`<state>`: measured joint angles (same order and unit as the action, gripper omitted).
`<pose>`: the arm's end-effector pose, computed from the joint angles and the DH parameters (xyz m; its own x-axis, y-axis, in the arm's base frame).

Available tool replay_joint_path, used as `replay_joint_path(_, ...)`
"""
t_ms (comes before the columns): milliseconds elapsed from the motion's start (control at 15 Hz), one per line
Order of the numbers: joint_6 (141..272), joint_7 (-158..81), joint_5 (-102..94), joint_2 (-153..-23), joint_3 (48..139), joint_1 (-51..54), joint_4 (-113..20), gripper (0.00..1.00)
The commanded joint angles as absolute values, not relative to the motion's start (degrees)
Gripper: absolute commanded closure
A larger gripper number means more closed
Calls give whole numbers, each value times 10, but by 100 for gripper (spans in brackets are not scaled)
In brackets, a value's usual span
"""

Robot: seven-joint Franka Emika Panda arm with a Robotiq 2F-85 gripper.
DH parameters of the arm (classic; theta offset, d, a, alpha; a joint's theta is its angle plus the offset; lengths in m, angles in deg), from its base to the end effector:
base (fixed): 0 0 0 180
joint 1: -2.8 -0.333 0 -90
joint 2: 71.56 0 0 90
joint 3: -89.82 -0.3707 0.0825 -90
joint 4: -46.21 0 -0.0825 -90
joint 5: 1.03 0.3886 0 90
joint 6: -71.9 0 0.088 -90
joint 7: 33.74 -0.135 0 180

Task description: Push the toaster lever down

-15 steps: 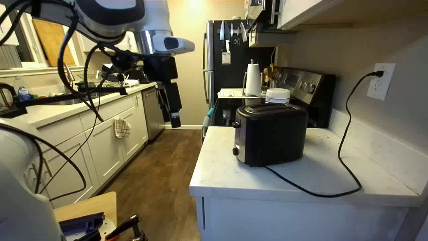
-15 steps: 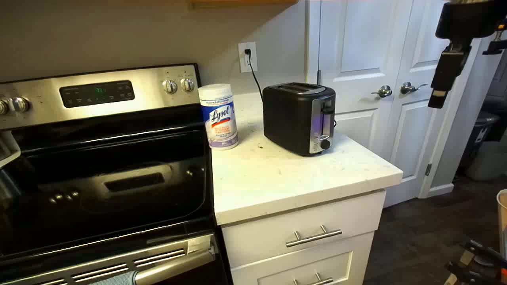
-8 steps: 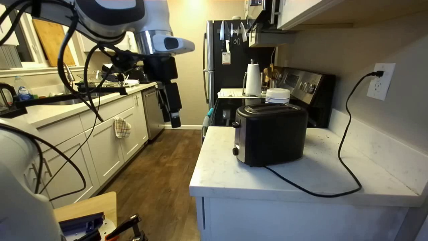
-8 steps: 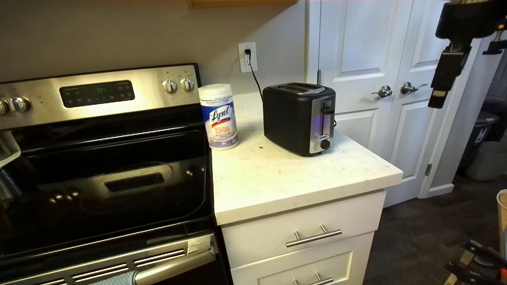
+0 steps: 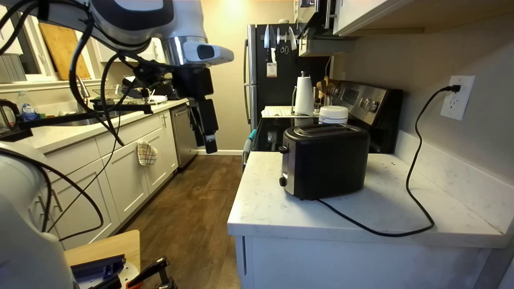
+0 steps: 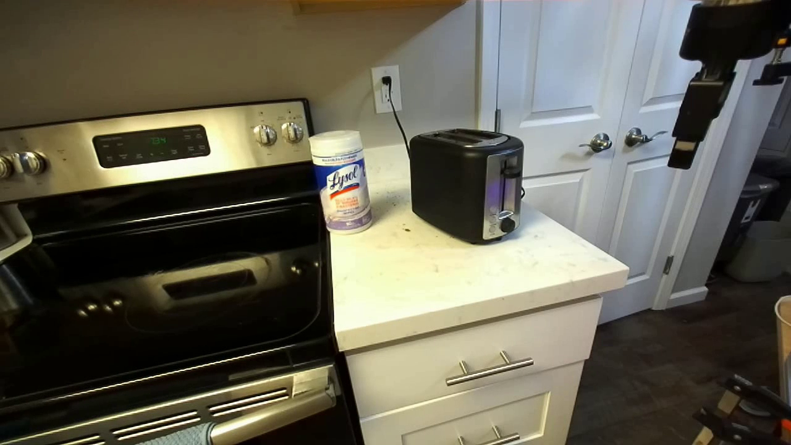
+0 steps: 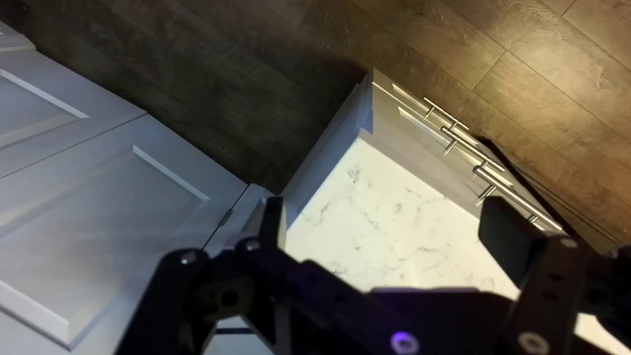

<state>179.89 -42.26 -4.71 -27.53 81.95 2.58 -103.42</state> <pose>0.2900 0.0394 0.4993 0.9981 -0.0210 0.0571 -0.0293 -0.9883 0.1496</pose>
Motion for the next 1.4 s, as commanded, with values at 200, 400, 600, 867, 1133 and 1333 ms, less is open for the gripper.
replay_joint_path(200, 1797, -426, -50, -276, 824, 20, -1033, 0)
replay_joint_path(400, 1797, -426, -50, -276, 824, 20, -1033, 0)
replay_joint_path(600, 1797, -426, -50, -276, 824, 20, -1033, 0)
replay_joint_path(867, 1797, -426, -50, -276, 824, 20, -1033, 0)
replay_joint_path(1133, 1797, -426, -50, -276, 824, 20, -1033, 0)
replay_joint_path(1333, 1795, -422, -66, -264, 834, 34, -1025, 0)
